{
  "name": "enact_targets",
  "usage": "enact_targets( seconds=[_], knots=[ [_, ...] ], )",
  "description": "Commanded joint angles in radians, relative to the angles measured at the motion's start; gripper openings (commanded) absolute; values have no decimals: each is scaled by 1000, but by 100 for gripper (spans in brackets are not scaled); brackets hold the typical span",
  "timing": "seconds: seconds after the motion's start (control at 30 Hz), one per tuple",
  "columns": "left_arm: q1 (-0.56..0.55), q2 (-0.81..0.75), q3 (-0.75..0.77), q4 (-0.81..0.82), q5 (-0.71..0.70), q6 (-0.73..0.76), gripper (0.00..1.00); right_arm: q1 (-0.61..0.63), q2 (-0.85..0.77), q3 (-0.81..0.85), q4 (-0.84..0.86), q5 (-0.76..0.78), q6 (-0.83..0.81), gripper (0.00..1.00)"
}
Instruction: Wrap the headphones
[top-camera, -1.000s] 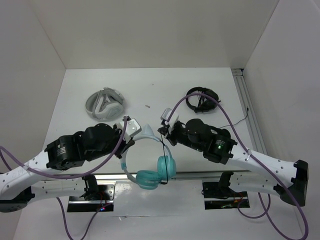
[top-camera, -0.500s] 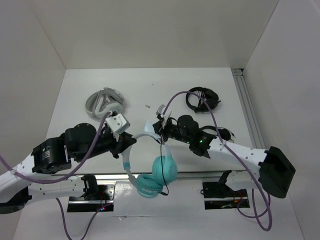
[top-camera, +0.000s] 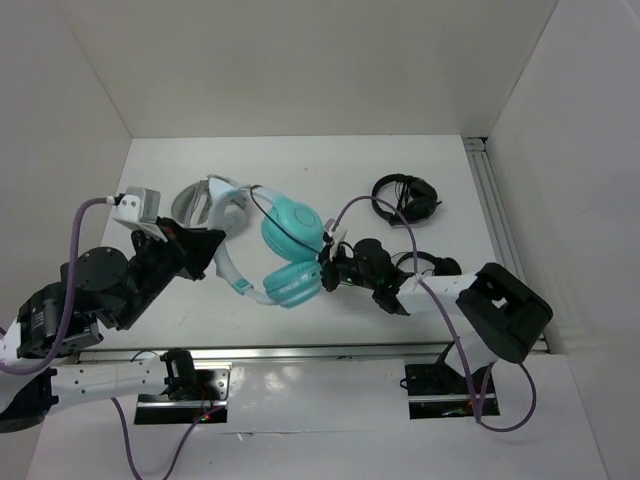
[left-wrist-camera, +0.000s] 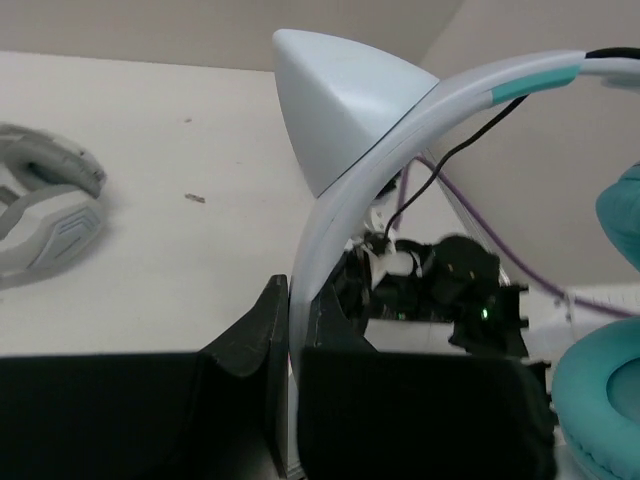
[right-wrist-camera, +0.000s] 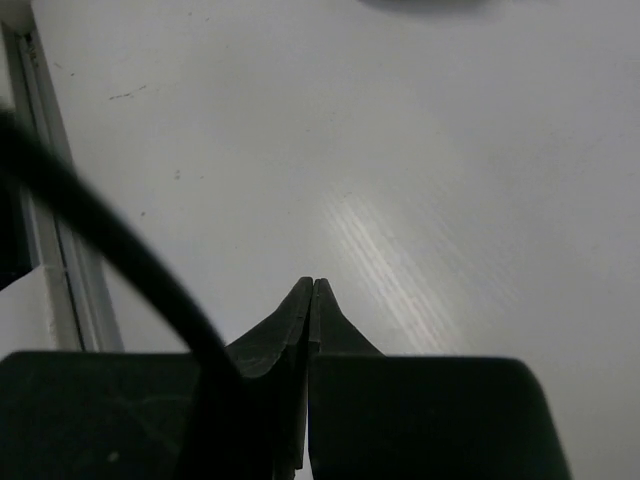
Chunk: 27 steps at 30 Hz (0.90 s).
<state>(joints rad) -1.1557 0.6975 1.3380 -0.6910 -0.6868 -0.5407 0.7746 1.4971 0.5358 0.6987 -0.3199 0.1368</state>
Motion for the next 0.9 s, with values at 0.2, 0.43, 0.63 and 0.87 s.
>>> enact_targets(
  seconds=[0.2, 0.43, 0.63, 0.87],
  knots=[
    [-4, 114, 84, -205, -572, -486, 0, 380, -262, -112, -39, 401, 29, 0],
    [169, 180, 23, -129, -504, -325, 0, 784, -354, -15, -361, 872, 50, 0],
    [384, 272, -74, -53, -301, -184, 0, 948, -282, 116, -556, 1153, 84, 0],
    [426, 500, 0, -226, -301, -304, 0, 968, -282, 206, -565, 1076, 20, 0]
  ],
)
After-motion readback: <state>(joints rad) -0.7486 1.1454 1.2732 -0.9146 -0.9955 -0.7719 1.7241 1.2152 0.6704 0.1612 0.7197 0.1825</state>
